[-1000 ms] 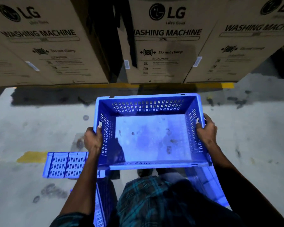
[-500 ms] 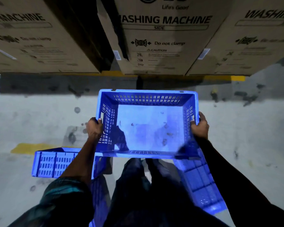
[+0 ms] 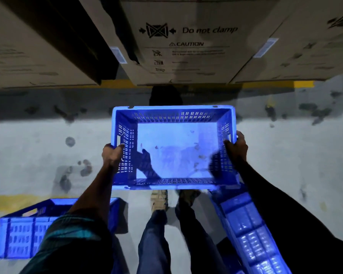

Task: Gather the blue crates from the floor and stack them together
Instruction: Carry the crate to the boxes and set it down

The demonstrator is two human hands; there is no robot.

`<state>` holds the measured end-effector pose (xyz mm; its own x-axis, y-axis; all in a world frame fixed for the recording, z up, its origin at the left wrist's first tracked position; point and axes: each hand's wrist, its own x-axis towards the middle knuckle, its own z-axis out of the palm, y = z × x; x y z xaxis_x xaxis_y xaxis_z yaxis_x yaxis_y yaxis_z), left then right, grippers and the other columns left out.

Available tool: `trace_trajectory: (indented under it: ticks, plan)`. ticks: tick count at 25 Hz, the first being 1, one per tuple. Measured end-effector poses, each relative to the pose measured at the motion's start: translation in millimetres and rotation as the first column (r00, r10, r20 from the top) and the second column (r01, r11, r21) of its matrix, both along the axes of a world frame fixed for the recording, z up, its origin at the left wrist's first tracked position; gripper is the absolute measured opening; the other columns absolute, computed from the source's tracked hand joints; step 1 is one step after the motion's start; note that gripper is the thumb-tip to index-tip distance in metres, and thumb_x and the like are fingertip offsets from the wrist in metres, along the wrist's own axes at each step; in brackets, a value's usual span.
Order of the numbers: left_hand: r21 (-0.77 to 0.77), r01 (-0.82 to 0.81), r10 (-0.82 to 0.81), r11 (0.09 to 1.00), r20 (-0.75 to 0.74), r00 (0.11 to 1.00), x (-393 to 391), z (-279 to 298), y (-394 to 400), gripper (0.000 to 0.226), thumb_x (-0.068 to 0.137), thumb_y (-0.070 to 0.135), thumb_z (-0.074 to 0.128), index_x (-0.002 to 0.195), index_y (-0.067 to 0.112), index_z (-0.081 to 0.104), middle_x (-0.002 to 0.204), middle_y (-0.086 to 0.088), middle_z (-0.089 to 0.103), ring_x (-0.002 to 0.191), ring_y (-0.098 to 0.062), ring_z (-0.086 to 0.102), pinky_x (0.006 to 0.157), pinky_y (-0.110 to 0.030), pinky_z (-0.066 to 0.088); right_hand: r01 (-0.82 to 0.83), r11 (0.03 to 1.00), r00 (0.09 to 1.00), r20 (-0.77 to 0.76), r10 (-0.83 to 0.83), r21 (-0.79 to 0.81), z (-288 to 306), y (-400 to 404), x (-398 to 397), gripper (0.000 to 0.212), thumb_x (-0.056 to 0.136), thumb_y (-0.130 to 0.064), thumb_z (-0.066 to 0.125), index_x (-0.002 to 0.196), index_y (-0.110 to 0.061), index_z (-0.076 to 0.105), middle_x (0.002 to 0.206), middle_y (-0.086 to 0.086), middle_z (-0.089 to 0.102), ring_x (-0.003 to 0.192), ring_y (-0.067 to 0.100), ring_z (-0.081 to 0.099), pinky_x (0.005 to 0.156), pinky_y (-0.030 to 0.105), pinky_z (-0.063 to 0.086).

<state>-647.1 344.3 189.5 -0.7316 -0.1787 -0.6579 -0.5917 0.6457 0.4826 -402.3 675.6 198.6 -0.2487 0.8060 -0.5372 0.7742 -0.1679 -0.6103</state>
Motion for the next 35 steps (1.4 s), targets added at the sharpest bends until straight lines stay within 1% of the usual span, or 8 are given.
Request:
trace_trajectory:
  ticks: [3,6,17,24,29,31,32,35]
  plan:
    - [0.062,-0.087,0.085,0.994,0.024,0.996,-22.7,-77.3,5.0,0.042,0.066,0.035,0.072,0.095,0.005,0.065,0.086,-0.016,0.069,0.072,-0.031,0.066,0.069,-0.043,0.058,-0.025,0.997,0.999,0.026,0.023,0.068,-71.5,14.3,-19.2,0.055,0.084,-0.013,0.063,0.137,-0.01,0.047,0.119,0.019,0.066,0.108,0.036,0.061,0.087,0.03,0.043]
    - [0.102,-0.108,0.108,0.989,0.003,0.994,-29.6,-137.0,16.8,0.021,0.074,0.027,0.071,0.081,0.009,0.061,0.073,-0.008,0.063,0.067,-0.025,0.06,0.066,-0.038,0.052,-0.042,0.995,0.999,0.006,0.042,0.092,-134.0,18.4,-32.4,0.063,0.076,-0.025,0.058,0.135,-0.008,0.046,0.119,0.019,0.065,0.105,0.036,0.061,0.084,0.032,0.042]
    - [0.162,-0.193,0.184,0.968,0.067,0.981,-76.7,-269.1,54.6,0.033,0.075,0.028,0.072,0.103,0.012,0.066,0.099,-0.012,0.074,0.086,-0.034,0.072,0.084,-0.048,0.06,0.073,0.997,0.997,-0.002,-0.073,-0.031,-275.9,45.0,-72.8,0.076,0.063,-0.033,0.056,0.135,-0.015,0.042,0.118,0.012,0.066,0.104,0.028,0.063,0.092,0.036,0.048]
    - [0.189,-0.233,0.203,0.954,0.164,0.965,-84.0,-312.3,47.1,0.039,0.075,0.024,0.072,0.11,0.007,0.068,0.096,-0.013,0.074,0.075,-0.032,0.068,0.082,-0.053,0.059,0.054,0.978,0.994,-0.081,-0.072,-0.202,-309.6,44.9,-70.5,0.071,0.059,-0.025,0.06,0.127,-0.012,0.046,0.1,0.011,0.063,0.086,0.023,0.06,0.078,0.04,0.052]
    - [0.157,-0.248,0.216,0.956,0.195,0.957,-84.0,-316.7,36.0,0.045,0.065,0.027,0.074,0.106,0.01,0.07,0.1,-0.012,0.075,0.083,-0.034,0.073,0.085,-0.054,0.059,-0.007,0.954,0.989,-0.145,-0.038,-0.299,-308.4,49.3,-70.5,0.029,0.077,0.015,0.048,0.096,-0.007,0.051,0.059,-0.002,0.063,0.048,0.011,0.061,0.047,0.021,0.048]
    - [0.162,-0.224,0.188,0.961,0.212,0.959,-78.6,-315.0,34.0,0.053,0.066,0.027,0.074,0.115,0.009,0.066,0.105,-0.012,0.074,0.085,-0.033,0.071,0.087,-0.055,0.057,-0.135,0.968,0.99,-0.064,0.124,-0.21,-301.6,49.3,-69.7,0.03,0.076,-0.001,0.058,0.103,-0.003,0.049,0.072,0.009,0.064,0.057,0.018,0.064,0.055,0.028,0.052]
    - [0.159,-0.202,0.169,0.966,0.199,0.965,-75.0,-315.3,34.8,0.065,0.067,0.028,0.075,0.127,0.009,0.058,0.112,-0.012,0.07,0.09,-0.033,0.07,0.09,-0.055,0.056,-0.202,0.968,0.979,0.009,0.206,-0.15,-301.4,49.9,-66.6,0.049,0.068,-0.018,0.065,0.112,-0.002,0.048,0.088,0.015,0.063,0.073,0.025,0.066,0.066,0.036,0.053]
    - [0.088,-0.028,0.025,0.996,0.039,0.999,-65.8,-309.5,39.8,0.086,0.052,0.044,0.076,0.129,0.034,0.041,0.122,-0.005,0.065,0.102,-0.032,0.067,0.097,-0.052,0.051,-0.566,0.824,0.797,0.234,0.557,-0.037,-307.2,45.6,-58.1,0.086,0.064,-0.037,0.061,0.139,-0.003,0.037,0.137,0.023,0.046,0.12,0.041,0.052,0.097,0.05,0.045]
